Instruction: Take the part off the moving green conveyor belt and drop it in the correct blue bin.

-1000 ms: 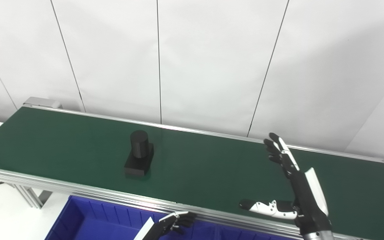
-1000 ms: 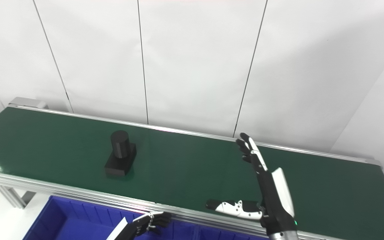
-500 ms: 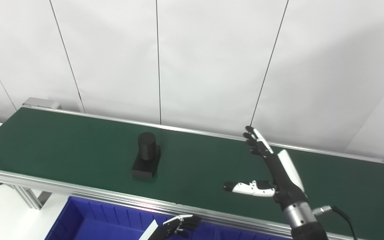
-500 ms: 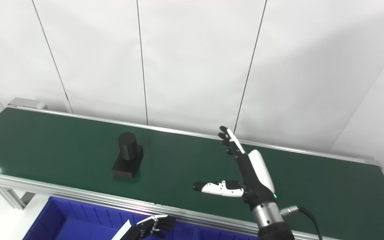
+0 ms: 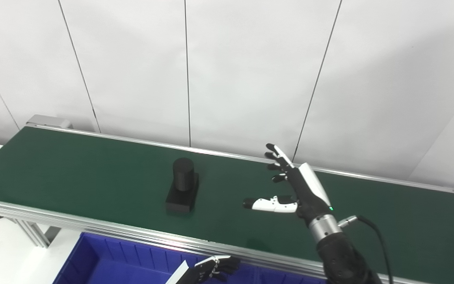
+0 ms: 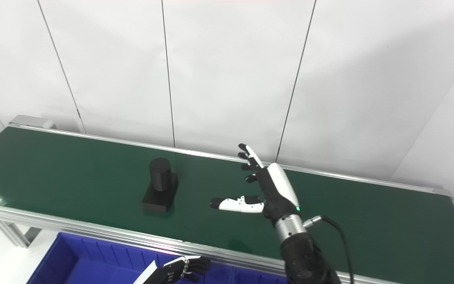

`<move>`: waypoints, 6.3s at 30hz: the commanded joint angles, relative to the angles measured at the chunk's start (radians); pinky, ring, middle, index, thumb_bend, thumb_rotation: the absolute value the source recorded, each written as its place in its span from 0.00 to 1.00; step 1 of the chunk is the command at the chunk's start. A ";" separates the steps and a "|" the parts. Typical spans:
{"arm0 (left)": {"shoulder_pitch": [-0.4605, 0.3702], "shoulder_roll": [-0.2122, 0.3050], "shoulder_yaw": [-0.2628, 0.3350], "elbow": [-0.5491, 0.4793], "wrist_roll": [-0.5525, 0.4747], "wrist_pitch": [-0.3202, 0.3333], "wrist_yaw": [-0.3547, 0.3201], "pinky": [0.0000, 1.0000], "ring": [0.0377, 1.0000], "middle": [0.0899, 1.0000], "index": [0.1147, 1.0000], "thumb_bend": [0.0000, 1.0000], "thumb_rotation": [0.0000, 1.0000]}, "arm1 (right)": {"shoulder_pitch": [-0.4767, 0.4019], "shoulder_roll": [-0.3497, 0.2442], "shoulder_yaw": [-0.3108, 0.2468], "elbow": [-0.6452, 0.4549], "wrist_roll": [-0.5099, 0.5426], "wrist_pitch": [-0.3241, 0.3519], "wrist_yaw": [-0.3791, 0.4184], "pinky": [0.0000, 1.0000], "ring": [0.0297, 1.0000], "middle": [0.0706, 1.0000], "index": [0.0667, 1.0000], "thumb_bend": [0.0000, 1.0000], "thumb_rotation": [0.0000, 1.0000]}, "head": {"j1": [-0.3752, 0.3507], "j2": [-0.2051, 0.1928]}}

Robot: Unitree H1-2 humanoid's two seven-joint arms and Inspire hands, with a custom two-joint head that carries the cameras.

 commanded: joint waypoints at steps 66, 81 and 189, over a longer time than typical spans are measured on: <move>0.045 0.019 -0.067 -0.142 0.013 -0.039 -0.015 0.64 0.74 0.79 0.78 0.97 0.33 | -0.478 0.190 0.152 0.948 -0.054 -0.108 -0.321 0.82 0.87 0.92 0.95 0.98 0.46 | -0.096 0.068; 0.043 0.011 -0.060 -0.141 0.031 -0.039 -0.013 0.63 0.73 0.77 0.77 0.96 0.34 | -0.458 0.246 0.010 1.110 0.108 -0.399 -0.522 0.37 0.37 0.44 0.52 0.51 0.00 | -0.100 0.075; 0.021 0.000 0.056 -0.242 0.026 0.132 -0.064 0.66 0.80 0.84 0.83 0.88 0.28 | 0.680 -0.132 -0.015 -0.392 -0.104 -0.158 -0.225 0.83 0.98 1.00 1.00 0.85 0.20 | -0.164 0.237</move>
